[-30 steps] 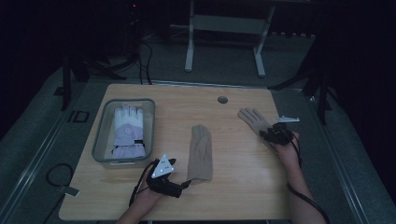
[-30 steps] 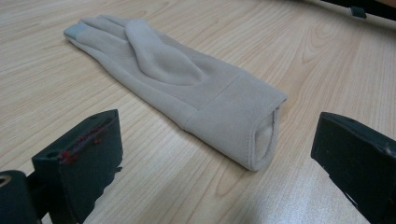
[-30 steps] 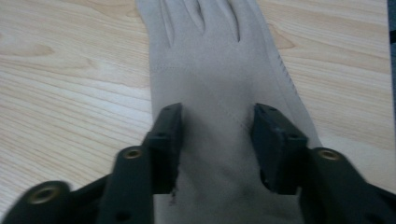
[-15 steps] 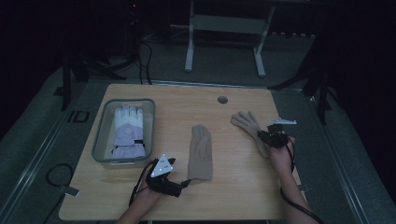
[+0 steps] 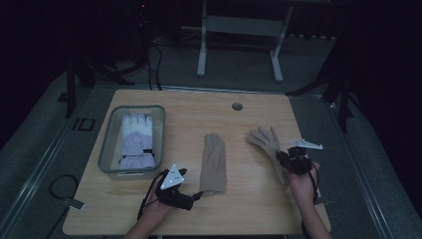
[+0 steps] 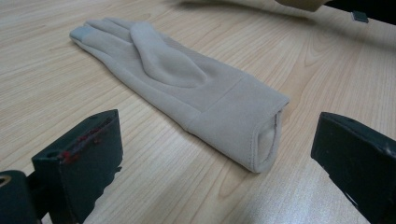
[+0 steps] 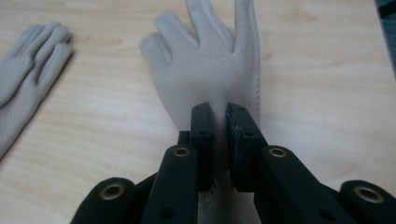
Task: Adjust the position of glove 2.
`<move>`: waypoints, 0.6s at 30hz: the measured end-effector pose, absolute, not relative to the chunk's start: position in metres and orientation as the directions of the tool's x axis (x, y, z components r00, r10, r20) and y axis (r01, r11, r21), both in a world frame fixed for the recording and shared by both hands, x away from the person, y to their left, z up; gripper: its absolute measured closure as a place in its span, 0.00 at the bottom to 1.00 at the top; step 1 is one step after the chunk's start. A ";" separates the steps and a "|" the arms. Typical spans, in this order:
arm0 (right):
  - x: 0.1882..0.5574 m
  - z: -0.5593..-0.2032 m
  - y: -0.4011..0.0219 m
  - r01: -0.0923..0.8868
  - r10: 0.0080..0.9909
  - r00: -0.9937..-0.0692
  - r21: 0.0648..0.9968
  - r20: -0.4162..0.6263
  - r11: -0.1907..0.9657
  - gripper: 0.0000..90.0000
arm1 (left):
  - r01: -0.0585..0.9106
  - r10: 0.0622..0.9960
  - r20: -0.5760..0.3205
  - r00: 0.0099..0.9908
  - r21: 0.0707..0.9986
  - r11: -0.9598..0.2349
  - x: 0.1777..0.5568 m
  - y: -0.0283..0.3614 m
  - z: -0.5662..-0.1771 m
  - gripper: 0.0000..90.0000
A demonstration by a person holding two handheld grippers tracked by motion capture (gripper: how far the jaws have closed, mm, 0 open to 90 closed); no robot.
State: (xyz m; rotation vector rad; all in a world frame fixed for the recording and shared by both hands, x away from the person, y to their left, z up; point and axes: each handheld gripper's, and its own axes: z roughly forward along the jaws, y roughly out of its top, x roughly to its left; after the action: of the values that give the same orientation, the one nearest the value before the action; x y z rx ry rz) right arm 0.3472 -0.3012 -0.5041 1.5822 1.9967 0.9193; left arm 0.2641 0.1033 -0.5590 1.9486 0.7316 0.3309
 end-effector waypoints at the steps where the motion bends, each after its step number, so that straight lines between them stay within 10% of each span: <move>1: 0.344 -0.507 -0.300 0.688 0.962 -0.263 0.713 0.070 0.136 0.91 | 0.350 0.619 -0.079 0.782 0.877 -0.330 0.264 0.103 -0.559 0.03; 18: 0.342 -0.532 -0.295 0.650 0.892 -0.452 0.695 0.027 0.308 0.66 | 0.349 0.616 -0.084 0.784 0.879 -0.324 0.264 0.104 -0.559 0.03</move>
State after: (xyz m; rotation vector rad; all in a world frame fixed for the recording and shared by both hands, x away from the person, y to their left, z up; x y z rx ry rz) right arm 0.3420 -0.2954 -0.5318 1.3798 2.2179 0.9180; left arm 0.2641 0.1037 -0.5593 1.9433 0.7273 0.3243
